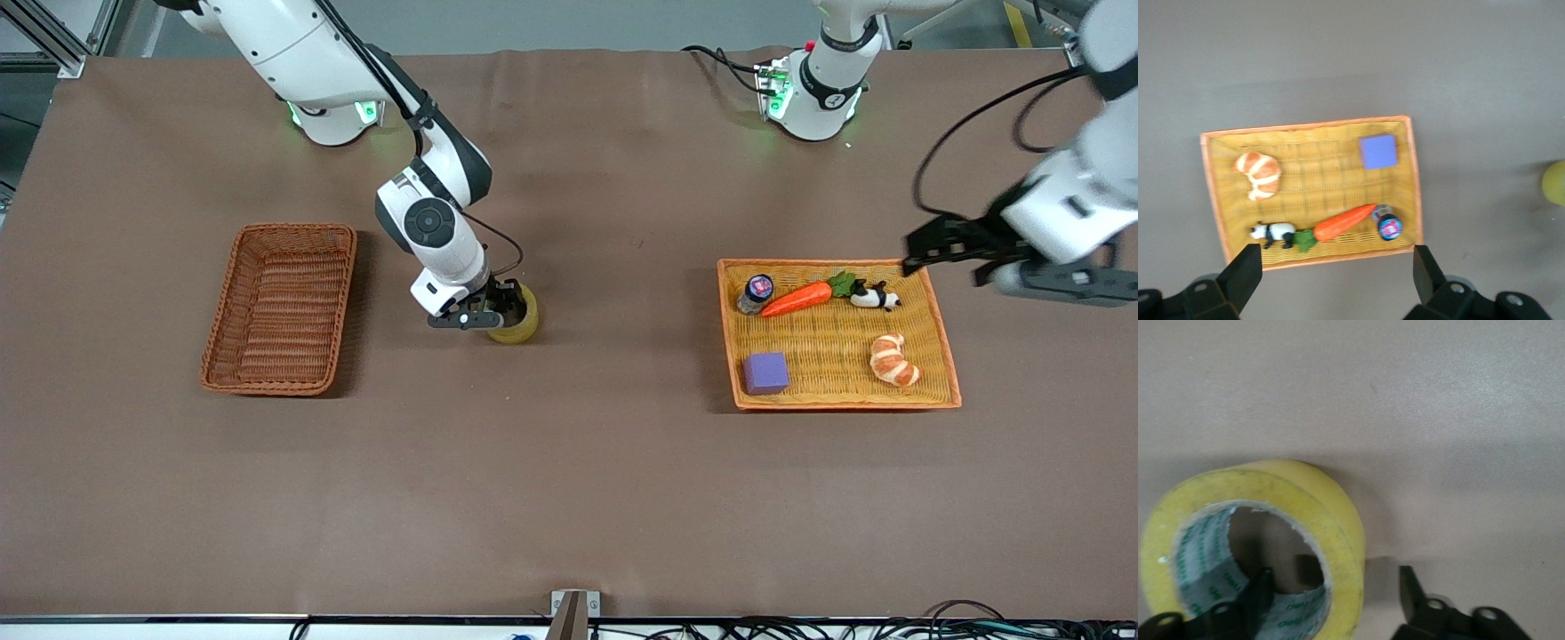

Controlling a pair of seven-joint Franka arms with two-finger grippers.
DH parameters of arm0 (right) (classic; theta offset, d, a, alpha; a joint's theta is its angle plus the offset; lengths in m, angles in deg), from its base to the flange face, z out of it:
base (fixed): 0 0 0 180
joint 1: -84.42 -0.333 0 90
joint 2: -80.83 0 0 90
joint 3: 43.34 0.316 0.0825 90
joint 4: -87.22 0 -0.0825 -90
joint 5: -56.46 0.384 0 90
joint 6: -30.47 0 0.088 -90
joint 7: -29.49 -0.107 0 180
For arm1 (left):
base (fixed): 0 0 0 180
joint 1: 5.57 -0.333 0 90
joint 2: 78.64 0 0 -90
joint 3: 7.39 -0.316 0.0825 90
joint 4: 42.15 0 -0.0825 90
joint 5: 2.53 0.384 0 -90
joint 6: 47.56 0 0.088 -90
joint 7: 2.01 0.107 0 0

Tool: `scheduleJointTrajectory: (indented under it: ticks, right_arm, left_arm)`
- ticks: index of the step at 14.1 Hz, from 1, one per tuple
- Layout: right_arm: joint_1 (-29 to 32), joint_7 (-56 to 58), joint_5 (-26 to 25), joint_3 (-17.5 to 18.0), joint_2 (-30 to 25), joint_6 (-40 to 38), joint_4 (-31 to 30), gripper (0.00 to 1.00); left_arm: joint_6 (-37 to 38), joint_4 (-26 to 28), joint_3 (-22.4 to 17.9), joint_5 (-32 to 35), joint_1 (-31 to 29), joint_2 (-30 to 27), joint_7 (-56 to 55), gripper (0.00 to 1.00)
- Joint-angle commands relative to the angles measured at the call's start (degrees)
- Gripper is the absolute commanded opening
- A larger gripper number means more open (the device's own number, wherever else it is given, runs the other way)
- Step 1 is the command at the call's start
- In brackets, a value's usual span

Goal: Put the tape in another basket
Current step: 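Move the tape into the wicker basket with the right gripper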

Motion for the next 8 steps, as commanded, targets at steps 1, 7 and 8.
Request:
scheduleJointTrajectory:
  ticks: [1,7,8]
  right_arm:
    - [1.7,-0.9,-1.6,0.3,0.3,-0.1,1.0,0.0]
    - [2.7,-1.8,-0.9,-0.1,0.6,-14.1,9.6,0.0]
    - [3.6,-1.1,-0.9,-0.3,-0.9,-16.6,10.5,0.0]
  left_arm:
    - [0.7,1.5,0.5,0.5,-5.0,-2.0,4.0,1.0]
    - [0.7,1.6,2.5,5.1,-5.0,-1.4,4.4,1.0]
    - [0.5,1.6,3.1,5.3,-5.0,-1.2,4.0,1.0]
